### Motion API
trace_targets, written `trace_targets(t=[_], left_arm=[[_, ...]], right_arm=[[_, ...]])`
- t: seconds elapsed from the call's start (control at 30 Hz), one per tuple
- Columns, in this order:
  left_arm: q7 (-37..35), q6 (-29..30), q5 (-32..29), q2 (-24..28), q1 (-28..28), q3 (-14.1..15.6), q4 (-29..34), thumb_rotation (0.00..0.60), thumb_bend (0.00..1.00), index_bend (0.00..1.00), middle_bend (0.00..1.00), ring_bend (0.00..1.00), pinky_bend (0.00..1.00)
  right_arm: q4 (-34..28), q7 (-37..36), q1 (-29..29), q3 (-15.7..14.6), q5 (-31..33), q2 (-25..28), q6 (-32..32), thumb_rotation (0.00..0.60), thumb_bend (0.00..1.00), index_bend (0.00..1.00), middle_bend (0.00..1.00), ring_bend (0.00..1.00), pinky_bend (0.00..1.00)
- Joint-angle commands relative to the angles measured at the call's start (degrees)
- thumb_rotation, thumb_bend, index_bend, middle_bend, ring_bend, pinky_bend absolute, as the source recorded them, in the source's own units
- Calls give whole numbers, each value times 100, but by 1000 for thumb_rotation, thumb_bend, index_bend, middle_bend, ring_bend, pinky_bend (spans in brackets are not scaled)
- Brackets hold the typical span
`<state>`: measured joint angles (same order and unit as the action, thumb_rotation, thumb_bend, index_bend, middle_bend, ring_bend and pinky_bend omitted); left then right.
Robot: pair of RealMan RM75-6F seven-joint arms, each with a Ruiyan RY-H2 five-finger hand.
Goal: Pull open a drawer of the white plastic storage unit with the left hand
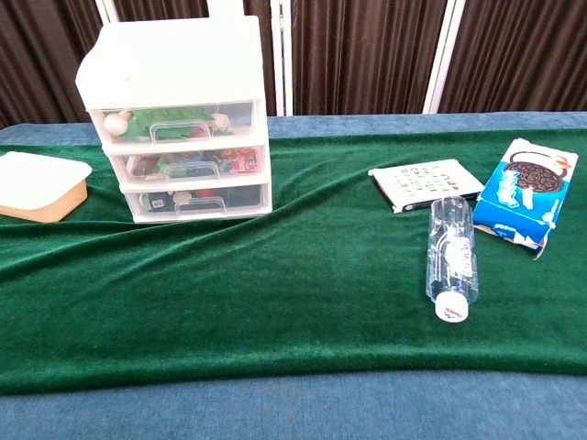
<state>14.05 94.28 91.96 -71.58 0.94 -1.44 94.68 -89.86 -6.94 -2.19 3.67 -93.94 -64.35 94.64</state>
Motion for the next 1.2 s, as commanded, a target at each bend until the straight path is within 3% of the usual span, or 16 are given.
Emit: trace_targets(t=[0.03,0.73,0.8,0.9,0.97,1.07,1.2], left_arm=[[6,5,6,4,5,6,9,600,278,0,0,0,0],[-181,-73,-38,77,-55,-34,157,600,283,0,0,0,8],[-278,48,3,35,-48,-92,181,600,292,0,85,66,118],[-763,-146,8,53,-172,-92,287,600,320,0,510,406,424],[-1145,-325,-31,109,-260,-82,379,600,374,0,657,531,514],[-1764,-651,-94,223,-414,-54,593,600,507,0,780,648,605],[-2423,-1251,-211,472,-726,-51,900,600,575,0,803,688,639]], right_arm=[[-4,-15,7,-4,-5,10,11,600,95,83,0,0,0],[-6,-86,3,9,62,29,-35,600,94,83,0,0,0],[-10,-126,17,11,66,45,-12,600,95,83,0,0,0],[-24,-155,25,15,43,63,23,600,95,84,0,0,0],[-29,-148,26,10,35,64,22,600,95,84,0,0,0],[-36,-146,23,6,31,64,13,600,94,84,0,0,0],[-44,-167,27,12,33,74,24,600,94,84,0,0,0]])
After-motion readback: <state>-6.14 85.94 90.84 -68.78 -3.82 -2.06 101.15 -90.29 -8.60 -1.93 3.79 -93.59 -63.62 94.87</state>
